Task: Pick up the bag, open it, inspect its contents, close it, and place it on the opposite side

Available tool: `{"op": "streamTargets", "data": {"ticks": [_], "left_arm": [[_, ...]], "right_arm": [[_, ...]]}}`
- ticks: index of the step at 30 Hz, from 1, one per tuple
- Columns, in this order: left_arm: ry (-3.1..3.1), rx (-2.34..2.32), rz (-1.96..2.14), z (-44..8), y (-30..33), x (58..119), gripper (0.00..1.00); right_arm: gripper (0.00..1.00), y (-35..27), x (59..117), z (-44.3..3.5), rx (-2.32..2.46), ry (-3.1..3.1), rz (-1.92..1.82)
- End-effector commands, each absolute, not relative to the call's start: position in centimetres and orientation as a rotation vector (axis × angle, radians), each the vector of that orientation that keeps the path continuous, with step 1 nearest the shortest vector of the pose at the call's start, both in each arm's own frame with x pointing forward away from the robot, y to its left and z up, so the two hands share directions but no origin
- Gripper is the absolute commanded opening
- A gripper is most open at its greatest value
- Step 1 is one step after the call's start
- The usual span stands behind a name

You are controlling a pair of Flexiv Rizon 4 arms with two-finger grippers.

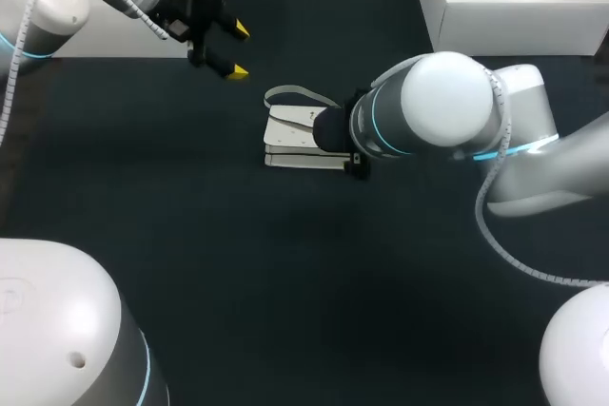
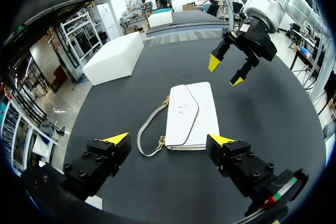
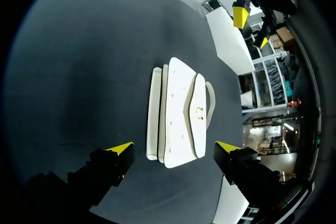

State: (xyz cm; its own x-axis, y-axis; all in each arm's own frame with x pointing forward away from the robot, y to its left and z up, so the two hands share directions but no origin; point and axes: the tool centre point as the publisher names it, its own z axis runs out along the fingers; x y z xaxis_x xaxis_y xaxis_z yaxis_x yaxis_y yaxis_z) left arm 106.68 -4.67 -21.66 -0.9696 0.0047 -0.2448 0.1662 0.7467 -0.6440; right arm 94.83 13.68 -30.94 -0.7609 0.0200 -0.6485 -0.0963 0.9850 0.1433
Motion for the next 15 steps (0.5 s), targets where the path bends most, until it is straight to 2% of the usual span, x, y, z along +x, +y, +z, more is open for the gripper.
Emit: {"op": "streamTargets", "data": {"ticks": [1,12,15], "left_arm": [[2.681,0.176,-1.045,-22.6,-5.0,106.4,1.00],[2.644,0.251,-1.045,-23.5,-6.0,106.1,1.00],[2.612,0.314,-1.034,-23.9,-6.5,106.1,1.00]], "right_arm": [[1.00,13.9,94.9,-32.1,-0.056,2.380,0.214],[1.00,13.9,96.3,-34.0,-0.100,2.361,0.199],[0.88,13.8,96.6,-34.3,-0.099,2.360,0.193]]}}
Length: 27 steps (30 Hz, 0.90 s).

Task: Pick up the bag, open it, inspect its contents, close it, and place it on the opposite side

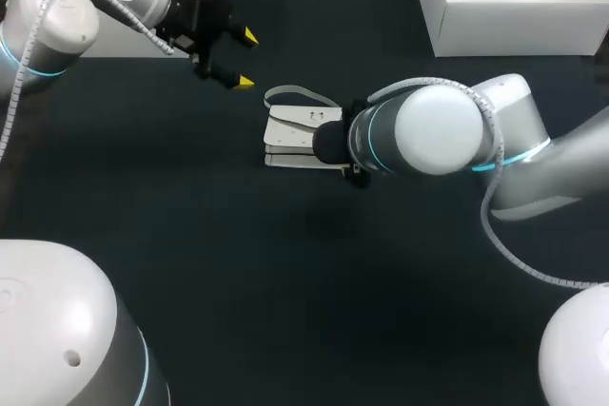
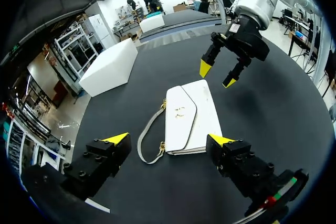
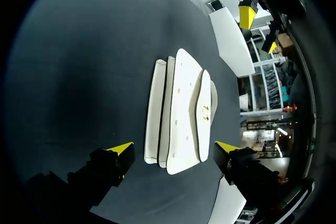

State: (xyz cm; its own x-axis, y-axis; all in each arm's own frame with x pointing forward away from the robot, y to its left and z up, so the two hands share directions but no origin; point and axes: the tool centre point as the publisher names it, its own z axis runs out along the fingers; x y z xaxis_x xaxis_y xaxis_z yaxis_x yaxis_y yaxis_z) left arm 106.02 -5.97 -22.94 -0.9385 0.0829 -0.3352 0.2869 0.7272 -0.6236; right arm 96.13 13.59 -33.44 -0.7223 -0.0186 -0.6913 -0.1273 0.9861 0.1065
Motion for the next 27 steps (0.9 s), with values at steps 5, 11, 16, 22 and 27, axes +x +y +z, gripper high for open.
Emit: {"op": "streamTargets", "data": {"ticks": [5,11,16,22,27], "left_arm": [[2.576,0.414,-1.031,-24.4,-7.3,106.3,1.00],[2.552,0.499,-1.022,-25.1,-7.9,106.4,1.00],[2.549,0.513,-1.028,-25.4,-8.0,106.5,1.00],[2.550,0.520,-1.018,-25.6,-8.0,106.5,1.00],[2.553,0.531,-1.020,-25.9,-8.0,106.4,1.00]], "right_arm": [[0.49,13.6,97.2,-34.8,-0.090,2.363,0.190],[0.38,13.6,97.6,-35.3,-0.087,2.374,0.187],[0.39,13.6,97.8,-35.8,-0.082,2.385,0.176],[0.35,13.6,98.0,-36.3,-0.066,2.396,0.164],[0.26,13.6,98.2,-36.3,-0.048,2.393,0.155]]}}
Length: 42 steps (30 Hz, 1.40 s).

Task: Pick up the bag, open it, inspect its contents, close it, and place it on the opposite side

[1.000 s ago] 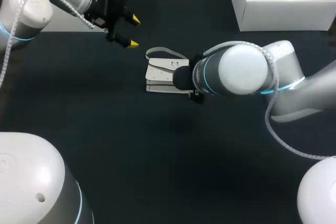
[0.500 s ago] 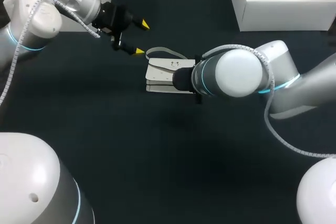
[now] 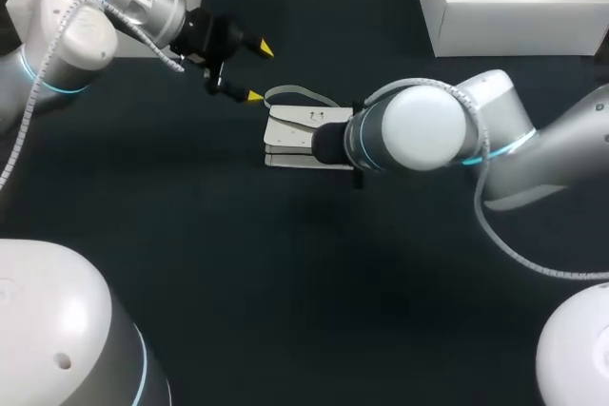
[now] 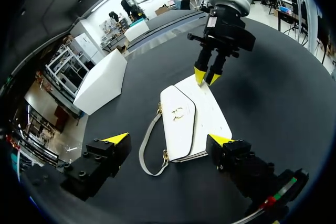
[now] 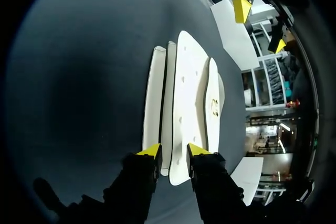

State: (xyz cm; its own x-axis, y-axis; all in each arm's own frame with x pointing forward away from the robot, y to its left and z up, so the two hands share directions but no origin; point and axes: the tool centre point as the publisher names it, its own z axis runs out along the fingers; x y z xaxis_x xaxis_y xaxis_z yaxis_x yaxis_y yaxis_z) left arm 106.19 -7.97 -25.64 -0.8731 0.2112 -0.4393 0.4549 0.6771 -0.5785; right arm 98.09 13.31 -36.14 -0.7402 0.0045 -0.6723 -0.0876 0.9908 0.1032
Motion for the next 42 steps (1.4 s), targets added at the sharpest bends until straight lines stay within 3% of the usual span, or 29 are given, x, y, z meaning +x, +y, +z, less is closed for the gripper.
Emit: {"op": "streamTargets", "data": {"ticks": [1,6,10,42], "left_arm": [[2.553,0.532,-1.021,-25.9,-8.0,106.4,1.00],[2.551,0.543,-1.015,-26.0,-8.0,106.2,1.00],[2.550,0.549,-1.014,-26.0,-8.0,106.1,1.00],[2.514,0.675,-0.987,-27.3,-9.6,105.2,1.00]], "right_arm": [[0.26,13.6,98.2,-36.4,-0.047,2.394,0.153],[0.21,13.6,98.3,-36.7,-0.036,2.399,0.128],[0.00,13.6,98.3,-36.7,-0.032,2.396,0.124],[0.00,13.3,98.4,-36.5,0.009,2.369,0.106]]}}
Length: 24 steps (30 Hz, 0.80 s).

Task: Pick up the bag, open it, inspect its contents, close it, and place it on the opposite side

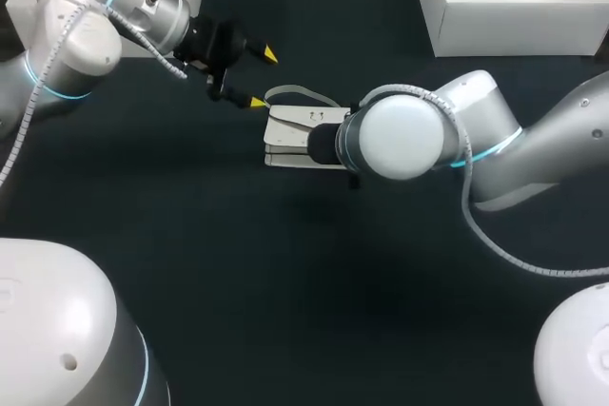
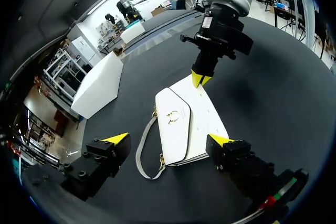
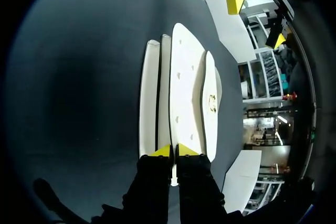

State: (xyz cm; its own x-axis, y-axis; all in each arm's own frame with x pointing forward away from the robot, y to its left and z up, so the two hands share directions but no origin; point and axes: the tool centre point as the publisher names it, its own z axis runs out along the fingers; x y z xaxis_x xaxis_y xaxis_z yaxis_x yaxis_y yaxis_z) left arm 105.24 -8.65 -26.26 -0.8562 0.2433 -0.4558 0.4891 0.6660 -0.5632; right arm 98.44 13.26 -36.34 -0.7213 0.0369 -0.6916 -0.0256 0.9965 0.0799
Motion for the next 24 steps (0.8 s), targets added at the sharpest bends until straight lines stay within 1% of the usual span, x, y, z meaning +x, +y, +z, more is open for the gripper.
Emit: {"op": "streamTargets", "data": {"ticks": [1,2,3,4,5,6,7,10,13,20,22,24], "left_arm": [[2.508,0.687,-0.965,-27.7,-10.0,105.2,1.00],[2.504,0.729,-0.966,-28.0,-10.3,105.3,1.00],[2.489,0.757,-0.966,-28.3,-10.6,105.3,0.89],[2.487,0.763,-0.952,-28.5,-10.9,105.5,0.70],[2.476,0.790,-0.958,-28.6,-11.1,105.5,0.64],[2.465,0.804,-0.969,-28.8,-11.2,105.5,0.68],[2.465,0.809,-0.955,-29.0,-11.4,105.6,0.70],[2.446,0.846,-0.973,-29.6,-11.8,105.5,0.65],[2.431,0.882,-0.984,-30.4,-12.2,105.4,0.57],[2.415,0.959,-1.007,-31.3,-13.0,104.4,0.60],[2.421,0.974,-0.998,-31.7,-13.2,104.2,0.59],[2.426,0.981,-0.999,-32.2,-13.4,104.1,0.56]], "right_arm": [[0.00,13.3,98.4,-36.5,0.009,2.369,0.106],[0.00,13.3,98.4,-36.5,0.009,2.369,0.106],[0.00,13.3,98.4,-36.5,0.009,2.369,0.106],[0.00,13.3,98.4,-36.5,0.009,2.369,0.106],[0.00,13.3,98.4,-36.5,0.009,2.369,0.106],[0.00,13.3,98.4,-36.5,0.009,2.369,0.106],[0.00,13.3,98.4,-36.5,0.009,2.369,0.106],[0.00,13.3,98.4,-36.5,0.009,2.369,0.106],[0.00,13.3,98.4,-36.5,0.009,2.369,0.106],[0.00,13.3,98.4,-36.5,0.009,2.369,0.106],[0.00,13.3,98.4,-36.5,0.009,2.369,0.106],[0.00,13.3,98.4,-36.5,0.009,2.369,0.106]]}}
